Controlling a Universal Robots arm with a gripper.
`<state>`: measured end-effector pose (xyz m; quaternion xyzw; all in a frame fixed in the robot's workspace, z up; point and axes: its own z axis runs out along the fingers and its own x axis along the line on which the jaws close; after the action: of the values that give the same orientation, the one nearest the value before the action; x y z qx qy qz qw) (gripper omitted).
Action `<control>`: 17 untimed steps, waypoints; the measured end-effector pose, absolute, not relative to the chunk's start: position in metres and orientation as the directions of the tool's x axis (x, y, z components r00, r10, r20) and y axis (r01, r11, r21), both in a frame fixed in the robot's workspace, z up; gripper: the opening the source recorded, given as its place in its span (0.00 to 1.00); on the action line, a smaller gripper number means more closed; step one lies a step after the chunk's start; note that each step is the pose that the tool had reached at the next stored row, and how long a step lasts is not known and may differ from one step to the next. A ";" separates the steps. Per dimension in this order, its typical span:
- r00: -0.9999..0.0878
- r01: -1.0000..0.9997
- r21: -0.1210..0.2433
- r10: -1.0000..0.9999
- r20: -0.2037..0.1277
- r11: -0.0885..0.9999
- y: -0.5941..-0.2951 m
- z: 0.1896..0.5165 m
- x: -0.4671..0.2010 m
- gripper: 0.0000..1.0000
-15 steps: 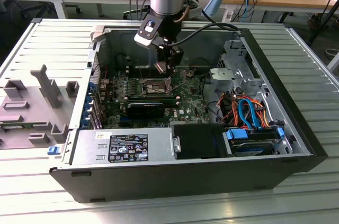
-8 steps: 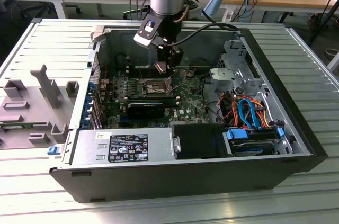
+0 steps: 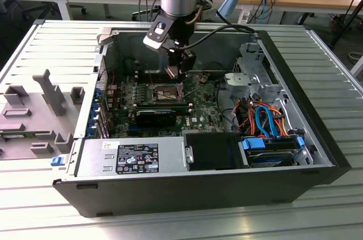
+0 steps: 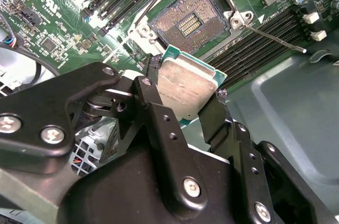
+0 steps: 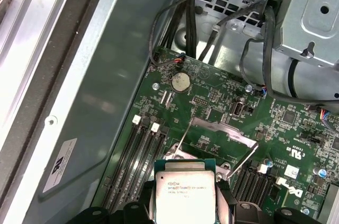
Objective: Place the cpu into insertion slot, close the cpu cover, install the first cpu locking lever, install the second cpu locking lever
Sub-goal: 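Place the cpu into insertion slot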
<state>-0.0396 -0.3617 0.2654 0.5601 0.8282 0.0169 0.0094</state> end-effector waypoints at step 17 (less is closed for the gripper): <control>-0.298 0.954 0.039 0.955 0.003 0.297 -0.362 0.263 -0.040 0.55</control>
<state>-0.0396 -0.3617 0.2633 0.5925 0.8053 0.0166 0.0101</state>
